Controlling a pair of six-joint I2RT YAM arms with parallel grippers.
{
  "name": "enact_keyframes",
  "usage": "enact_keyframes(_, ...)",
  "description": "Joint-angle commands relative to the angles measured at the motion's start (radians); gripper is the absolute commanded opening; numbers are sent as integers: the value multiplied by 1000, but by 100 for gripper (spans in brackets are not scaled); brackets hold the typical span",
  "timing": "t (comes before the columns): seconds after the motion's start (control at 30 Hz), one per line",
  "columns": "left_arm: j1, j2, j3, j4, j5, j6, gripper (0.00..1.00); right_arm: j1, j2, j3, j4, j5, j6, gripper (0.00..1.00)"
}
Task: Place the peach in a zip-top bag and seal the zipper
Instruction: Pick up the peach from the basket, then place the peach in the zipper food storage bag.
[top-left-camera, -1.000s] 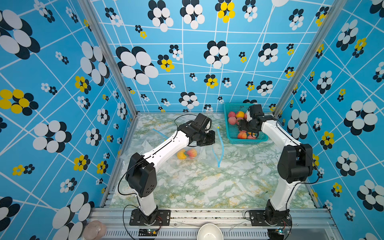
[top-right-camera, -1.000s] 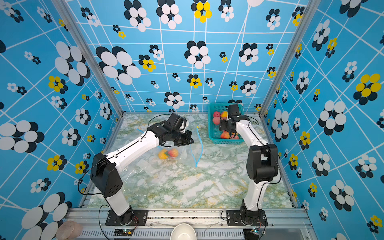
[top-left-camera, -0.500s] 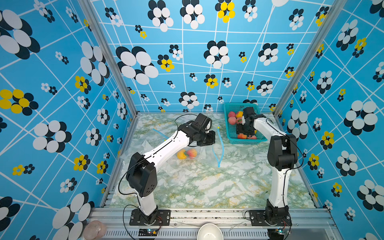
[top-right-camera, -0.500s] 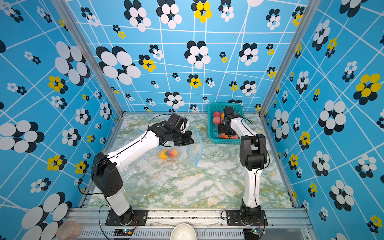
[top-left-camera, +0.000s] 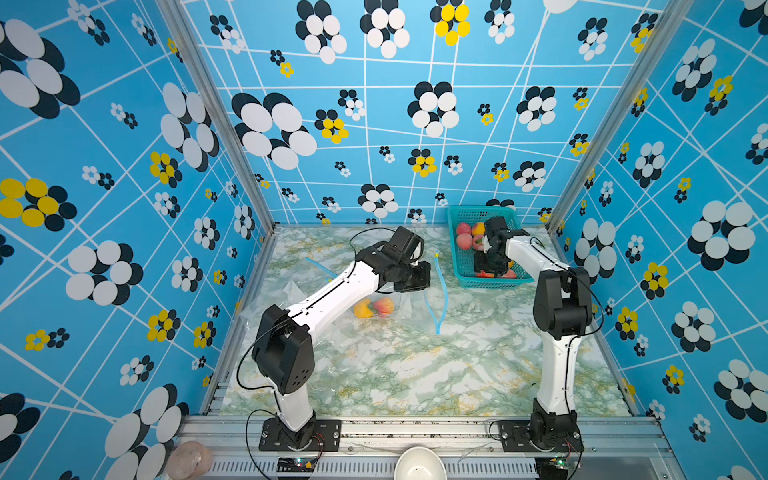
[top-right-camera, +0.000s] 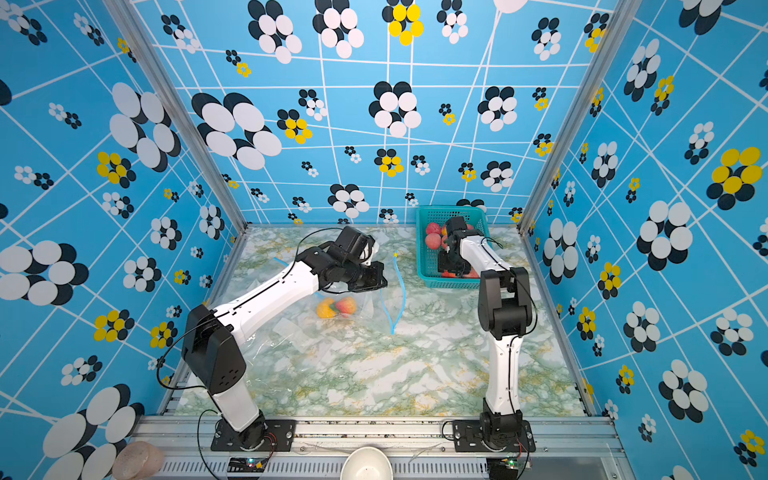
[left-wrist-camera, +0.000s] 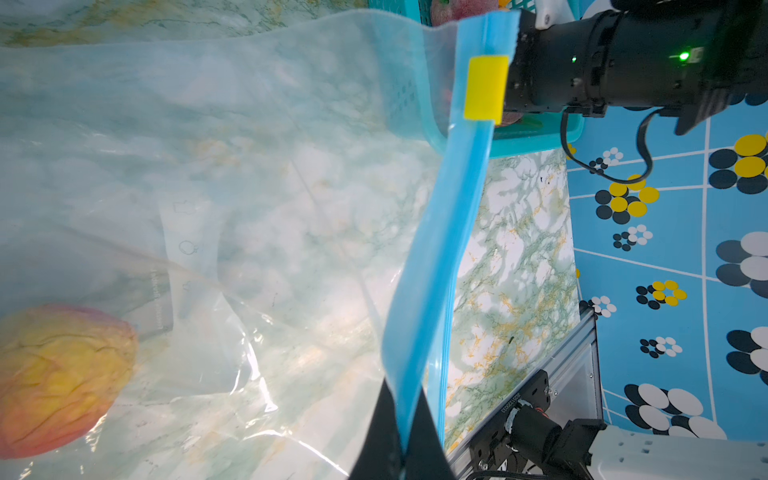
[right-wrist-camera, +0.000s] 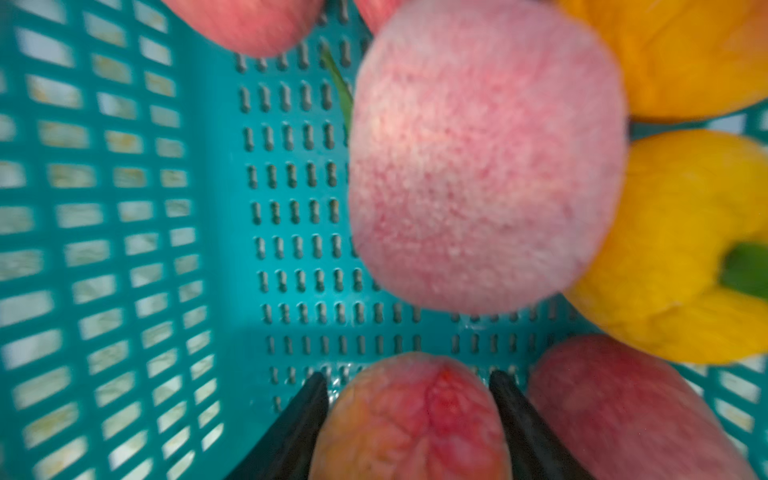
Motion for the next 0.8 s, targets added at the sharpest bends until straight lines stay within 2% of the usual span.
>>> enact_keyframes(0.0,-3,0,15,11,-11,15,0,-5,-189,-10,-36,-39,-12,62)
enact_keyframes(0.23,12,5,12,43,9,6,0,36,-445,-164,42,-218,67,61)
enact_keyframes(0.53,43,21,31,70,58,-6,0,246,-721,-473,305,-394,305,62)
enact_keyframes(0.63,41,24,37,80,64,-16,0,301,-766,-570,425,-435,395,62)
enact_keyframes(0.77,33,8,15,115,75,-49,0,361,-750,-641,527,-467,467,61)
